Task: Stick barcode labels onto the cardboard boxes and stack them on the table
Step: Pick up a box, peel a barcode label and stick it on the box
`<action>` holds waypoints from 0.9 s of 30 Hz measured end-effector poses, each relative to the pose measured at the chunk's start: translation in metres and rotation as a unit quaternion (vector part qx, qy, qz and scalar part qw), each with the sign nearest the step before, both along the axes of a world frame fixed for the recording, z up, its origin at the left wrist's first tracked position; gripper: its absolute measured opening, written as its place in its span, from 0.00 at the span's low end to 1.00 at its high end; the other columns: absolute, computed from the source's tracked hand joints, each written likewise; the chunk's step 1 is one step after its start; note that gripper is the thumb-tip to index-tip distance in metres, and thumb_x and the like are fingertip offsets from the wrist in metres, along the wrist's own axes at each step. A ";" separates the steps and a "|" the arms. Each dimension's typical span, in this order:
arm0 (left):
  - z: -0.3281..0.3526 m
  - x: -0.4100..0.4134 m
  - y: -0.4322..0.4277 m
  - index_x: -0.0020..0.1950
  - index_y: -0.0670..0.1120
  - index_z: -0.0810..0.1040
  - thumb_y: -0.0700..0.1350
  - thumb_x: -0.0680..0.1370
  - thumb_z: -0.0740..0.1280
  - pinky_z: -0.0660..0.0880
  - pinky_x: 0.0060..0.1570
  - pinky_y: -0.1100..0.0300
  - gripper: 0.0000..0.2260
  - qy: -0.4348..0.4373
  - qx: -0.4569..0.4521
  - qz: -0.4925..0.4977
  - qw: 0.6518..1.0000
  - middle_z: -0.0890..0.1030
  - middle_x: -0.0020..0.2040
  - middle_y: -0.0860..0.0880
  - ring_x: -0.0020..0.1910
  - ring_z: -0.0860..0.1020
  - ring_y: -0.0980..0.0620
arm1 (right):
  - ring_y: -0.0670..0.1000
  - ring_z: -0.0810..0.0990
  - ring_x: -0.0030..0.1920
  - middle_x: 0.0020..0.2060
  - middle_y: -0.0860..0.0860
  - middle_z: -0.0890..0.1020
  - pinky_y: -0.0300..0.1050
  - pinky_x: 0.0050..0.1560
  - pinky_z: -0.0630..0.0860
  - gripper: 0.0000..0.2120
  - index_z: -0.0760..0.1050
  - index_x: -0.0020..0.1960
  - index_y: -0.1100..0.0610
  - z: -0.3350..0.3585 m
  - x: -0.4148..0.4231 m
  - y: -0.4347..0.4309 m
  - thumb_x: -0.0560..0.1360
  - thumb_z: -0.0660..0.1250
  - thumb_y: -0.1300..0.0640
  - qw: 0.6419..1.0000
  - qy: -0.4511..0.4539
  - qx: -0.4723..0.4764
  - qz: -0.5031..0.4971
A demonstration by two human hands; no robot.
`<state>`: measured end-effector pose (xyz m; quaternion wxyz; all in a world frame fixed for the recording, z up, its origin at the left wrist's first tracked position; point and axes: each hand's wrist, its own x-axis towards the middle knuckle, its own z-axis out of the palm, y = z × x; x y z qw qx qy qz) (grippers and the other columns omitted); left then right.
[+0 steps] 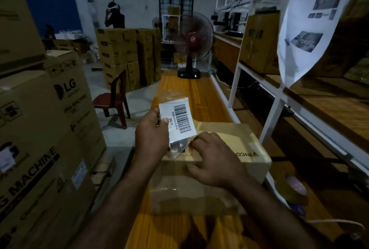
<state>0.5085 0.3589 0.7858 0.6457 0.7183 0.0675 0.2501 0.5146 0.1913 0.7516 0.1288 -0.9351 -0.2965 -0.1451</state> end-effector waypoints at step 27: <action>-0.006 -0.022 0.045 0.57 0.42 0.79 0.36 0.81 0.64 0.83 0.40 0.53 0.07 0.098 -0.141 0.064 0.983 0.84 0.49 0.46 0.45 0.84 0.49 | 0.50 0.83 0.42 0.45 0.54 0.85 0.45 0.36 0.78 0.09 0.80 0.54 0.58 0.028 0.055 0.063 0.78 0.68 0.55 0.861 0.285 0.416 0.064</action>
